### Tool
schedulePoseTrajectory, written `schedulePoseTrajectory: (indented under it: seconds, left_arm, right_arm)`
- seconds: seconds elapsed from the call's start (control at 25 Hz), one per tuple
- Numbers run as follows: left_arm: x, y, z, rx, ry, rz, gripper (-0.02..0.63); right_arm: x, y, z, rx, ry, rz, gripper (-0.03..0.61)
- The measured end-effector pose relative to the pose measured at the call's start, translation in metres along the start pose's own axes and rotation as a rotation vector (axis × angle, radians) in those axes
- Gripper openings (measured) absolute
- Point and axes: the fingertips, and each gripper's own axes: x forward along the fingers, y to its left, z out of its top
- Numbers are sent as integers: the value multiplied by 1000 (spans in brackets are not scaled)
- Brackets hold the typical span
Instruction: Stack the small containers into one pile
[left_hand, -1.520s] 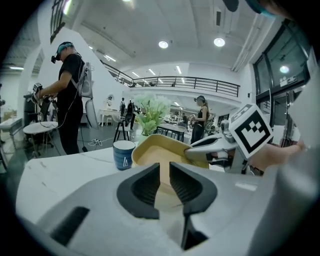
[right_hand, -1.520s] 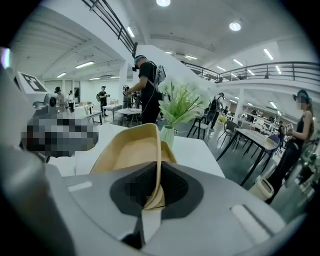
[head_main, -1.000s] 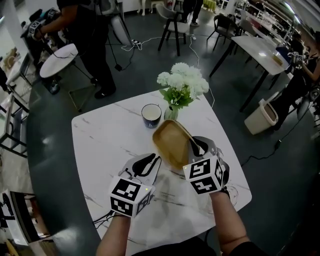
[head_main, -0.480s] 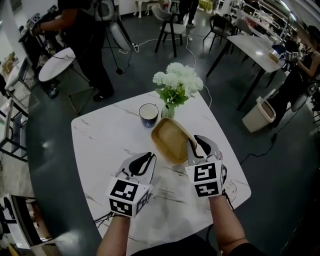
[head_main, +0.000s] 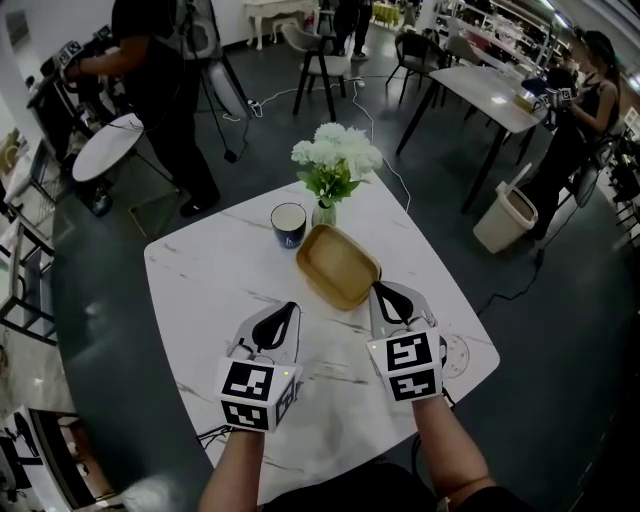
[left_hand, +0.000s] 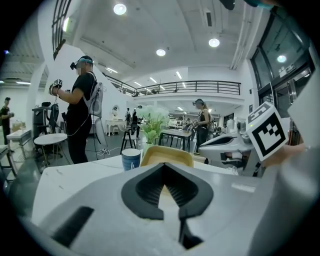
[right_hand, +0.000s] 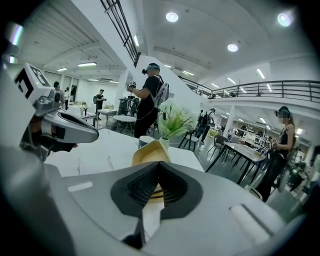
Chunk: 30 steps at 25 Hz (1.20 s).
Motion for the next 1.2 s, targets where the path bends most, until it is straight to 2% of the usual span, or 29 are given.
schedulePoseTrajectory:
  seconds: [0.12,0.24,0.36,0.6,0.88,1.2]
  left_arm:
    - [-15,-4,-2,0,-19,7,-6]
    - [-28,-8,-8,2,-22,13,-6]
    - [-38,-14,-17,0,-12,-1,-6]
    - [-66,-22,-41,14,28,-16,-6]
    - [-90,-23,-52,-18,-16,0,-6]
    - [-108,-31,-80,-33,24,-7,-6]
  right_arm:
    - [-15,12,-4,36,-2,9,0]
    - [-27,26,-10,118,2,47,0]
    - [-39,41,-13,205,-10,85,0]
    - [-63,67,-20,286,-14,117,0]
    - [-81,94,-38,316,-10,116,0]
    - [-104,111,-69,360,10,88,0]
